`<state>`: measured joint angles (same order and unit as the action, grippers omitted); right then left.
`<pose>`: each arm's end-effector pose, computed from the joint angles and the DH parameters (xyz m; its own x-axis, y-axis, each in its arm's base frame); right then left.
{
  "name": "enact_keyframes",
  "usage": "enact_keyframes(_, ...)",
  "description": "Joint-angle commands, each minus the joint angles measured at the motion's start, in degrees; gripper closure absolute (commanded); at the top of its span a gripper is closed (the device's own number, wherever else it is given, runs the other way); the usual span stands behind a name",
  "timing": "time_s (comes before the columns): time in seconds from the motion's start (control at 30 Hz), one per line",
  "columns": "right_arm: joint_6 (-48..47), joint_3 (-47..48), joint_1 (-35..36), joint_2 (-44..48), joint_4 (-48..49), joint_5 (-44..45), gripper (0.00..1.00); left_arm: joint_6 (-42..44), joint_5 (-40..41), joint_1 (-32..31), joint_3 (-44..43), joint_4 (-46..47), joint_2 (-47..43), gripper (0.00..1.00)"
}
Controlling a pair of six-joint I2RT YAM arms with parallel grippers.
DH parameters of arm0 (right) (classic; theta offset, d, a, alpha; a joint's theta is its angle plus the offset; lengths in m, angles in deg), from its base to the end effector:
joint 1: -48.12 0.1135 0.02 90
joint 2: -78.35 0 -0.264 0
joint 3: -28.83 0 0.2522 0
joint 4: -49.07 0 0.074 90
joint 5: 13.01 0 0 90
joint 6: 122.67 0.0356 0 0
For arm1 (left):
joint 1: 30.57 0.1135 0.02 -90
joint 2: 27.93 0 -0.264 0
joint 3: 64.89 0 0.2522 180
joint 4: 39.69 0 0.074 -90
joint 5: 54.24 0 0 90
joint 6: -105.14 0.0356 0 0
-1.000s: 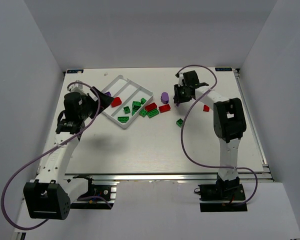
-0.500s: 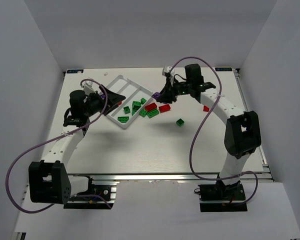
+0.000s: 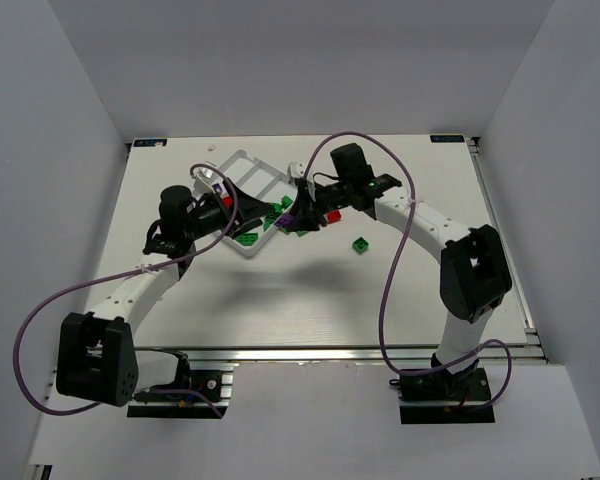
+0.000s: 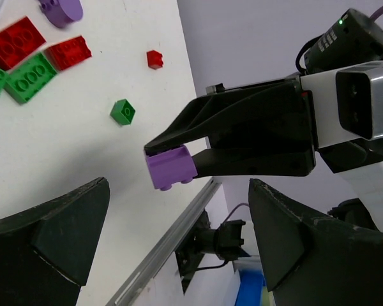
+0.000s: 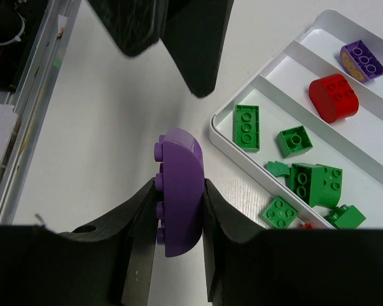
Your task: Sort the legos into containers by color
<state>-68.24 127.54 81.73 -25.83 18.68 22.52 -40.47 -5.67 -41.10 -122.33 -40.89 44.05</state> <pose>0.3275 0.2524 0.2899 0.1098 -0.3329 -0.9365 -0.9922 -0.0919 -0.0837 0.2704 -0.0742 0.2739 -0.7804 -0.4842 -0.3955 0.2110 0.3915 -0.8957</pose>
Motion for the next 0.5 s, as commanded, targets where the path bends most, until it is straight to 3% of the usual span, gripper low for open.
enact_keyframes(0.0, -0.12, 1.36, 1.46, 2.84, 2.02, 0.25, 1.00, -0.37, -1.02, -1.95, 0.70, 2.21, -0.62, 0.02)
enact_keyframes(0.3, 2.17, 2.42, 4.71, 2.84, 3.44, 1.22, 1.00, 0.59, 0.82, -3.71, 1.49, 0.45, -1.14, 0.04)
enact_keyframes(0.47, 3.05, 1.98, 5.42, 3.54, 4.23, 1.30, 1.00, 0.42, 1.17, -3.80, 2.46, 0.36, -1.58, 0.13)
